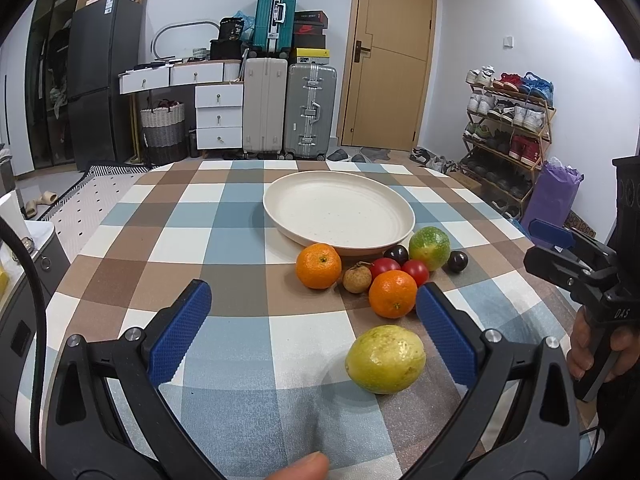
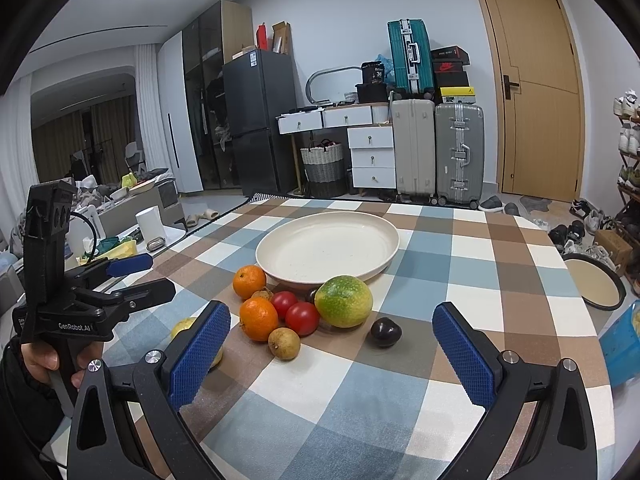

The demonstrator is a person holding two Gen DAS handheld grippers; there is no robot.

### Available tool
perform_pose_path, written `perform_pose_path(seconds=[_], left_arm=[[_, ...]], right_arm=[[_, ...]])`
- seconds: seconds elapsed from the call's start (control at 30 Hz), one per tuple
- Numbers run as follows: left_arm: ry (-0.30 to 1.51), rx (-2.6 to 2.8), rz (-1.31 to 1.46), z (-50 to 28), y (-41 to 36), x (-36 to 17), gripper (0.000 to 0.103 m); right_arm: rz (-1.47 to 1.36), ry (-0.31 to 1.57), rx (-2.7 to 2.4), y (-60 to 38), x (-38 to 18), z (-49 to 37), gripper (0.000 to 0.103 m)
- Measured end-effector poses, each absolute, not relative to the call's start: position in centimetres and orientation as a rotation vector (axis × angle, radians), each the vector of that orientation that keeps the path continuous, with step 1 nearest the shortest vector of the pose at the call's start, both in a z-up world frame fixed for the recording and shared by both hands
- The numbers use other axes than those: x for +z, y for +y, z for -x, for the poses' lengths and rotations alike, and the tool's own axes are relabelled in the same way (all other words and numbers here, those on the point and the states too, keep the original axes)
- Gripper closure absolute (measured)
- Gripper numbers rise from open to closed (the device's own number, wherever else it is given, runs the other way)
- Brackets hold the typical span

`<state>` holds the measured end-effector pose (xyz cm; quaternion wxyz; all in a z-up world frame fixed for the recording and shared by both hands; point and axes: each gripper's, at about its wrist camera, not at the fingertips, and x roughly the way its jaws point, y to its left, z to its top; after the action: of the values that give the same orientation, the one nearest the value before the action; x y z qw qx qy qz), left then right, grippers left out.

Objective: Organize fruits

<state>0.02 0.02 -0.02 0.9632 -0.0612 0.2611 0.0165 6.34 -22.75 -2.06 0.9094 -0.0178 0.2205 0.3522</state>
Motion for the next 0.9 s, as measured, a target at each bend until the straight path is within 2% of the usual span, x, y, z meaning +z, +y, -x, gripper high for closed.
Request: perform_pose_path(seconds=[0.9], left_arm=[[0.536,0.038,0.121,-0.26,0.22,-0.12,0.001]], right_arm=[[0.041,0.463,0.732,-22.6,-2.24,-6.42,0.0]])
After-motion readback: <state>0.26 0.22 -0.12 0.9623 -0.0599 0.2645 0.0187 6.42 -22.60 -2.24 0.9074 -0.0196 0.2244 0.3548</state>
